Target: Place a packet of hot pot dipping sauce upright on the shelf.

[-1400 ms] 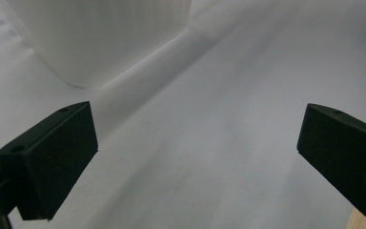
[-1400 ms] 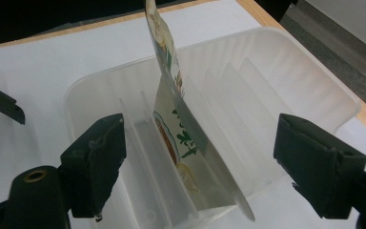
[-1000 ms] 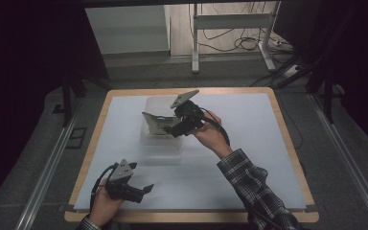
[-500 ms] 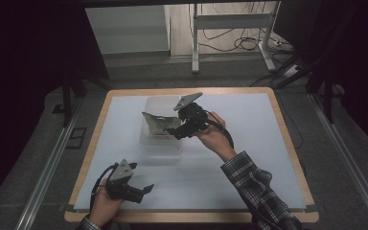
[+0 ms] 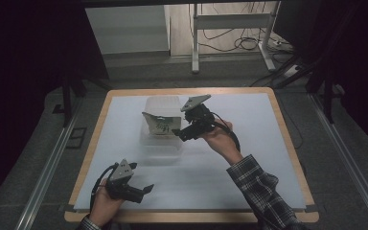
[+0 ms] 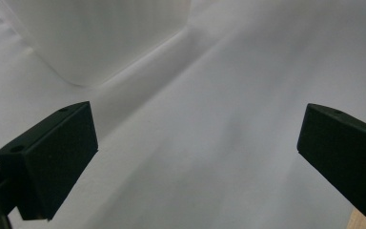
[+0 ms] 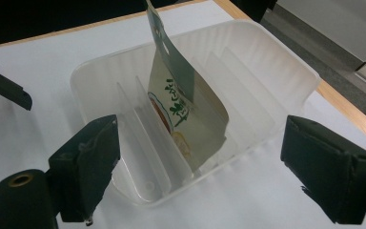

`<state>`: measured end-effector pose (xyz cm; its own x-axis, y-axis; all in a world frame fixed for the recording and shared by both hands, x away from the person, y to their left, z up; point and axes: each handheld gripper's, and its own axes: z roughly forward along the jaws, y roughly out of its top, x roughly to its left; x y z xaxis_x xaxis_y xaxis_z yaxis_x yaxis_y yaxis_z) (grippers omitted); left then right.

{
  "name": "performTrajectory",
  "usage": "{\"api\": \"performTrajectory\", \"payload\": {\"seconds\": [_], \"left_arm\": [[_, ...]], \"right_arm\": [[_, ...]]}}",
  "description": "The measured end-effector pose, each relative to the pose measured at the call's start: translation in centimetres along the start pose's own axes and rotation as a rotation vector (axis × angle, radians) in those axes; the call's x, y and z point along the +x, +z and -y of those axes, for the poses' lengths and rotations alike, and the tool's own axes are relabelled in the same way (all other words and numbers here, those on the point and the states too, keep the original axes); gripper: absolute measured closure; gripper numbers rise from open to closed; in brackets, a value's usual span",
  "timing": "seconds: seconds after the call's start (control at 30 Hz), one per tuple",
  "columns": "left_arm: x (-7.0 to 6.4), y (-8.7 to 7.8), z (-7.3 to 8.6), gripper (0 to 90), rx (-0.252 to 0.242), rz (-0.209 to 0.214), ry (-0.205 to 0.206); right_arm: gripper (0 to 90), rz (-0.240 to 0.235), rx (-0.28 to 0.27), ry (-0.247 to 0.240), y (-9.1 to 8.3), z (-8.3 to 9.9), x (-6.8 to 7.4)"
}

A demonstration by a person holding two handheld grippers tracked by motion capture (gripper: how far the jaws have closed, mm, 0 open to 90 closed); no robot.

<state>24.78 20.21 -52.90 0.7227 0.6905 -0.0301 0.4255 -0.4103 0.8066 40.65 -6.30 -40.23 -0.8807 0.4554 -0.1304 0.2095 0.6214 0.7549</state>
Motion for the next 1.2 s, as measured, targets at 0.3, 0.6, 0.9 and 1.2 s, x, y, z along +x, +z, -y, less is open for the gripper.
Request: {"api": "performTrajectory", "payload": {"seconds": [0.3,0.6,0.9,1.2], "left_arm": [[0.0,0.0,0.0,0.0,-0.001,0.0,-0.004],[-0.1,0.1,0.0,0.0,0.001,0.0,-0.003],[-0.1,0.1,0.0,0.0,0.003,0.001,-0.003],[-0.1,0.1,0.0,0.0,0.009,0.003,0.001]], "right_arm": [[10.9,-0.02,-0.008,0.038,-1.0,1.0,-0.2],[5.7,-0.061,-0.027,0.07,-1.9,2.3,-0.5],[3.4,-0.079,-0.051,0.139,-2.7,3.6,-0.4],[1.5,-0.094,-0.016,0.125,-3.1,4.9,-0.4]]}}
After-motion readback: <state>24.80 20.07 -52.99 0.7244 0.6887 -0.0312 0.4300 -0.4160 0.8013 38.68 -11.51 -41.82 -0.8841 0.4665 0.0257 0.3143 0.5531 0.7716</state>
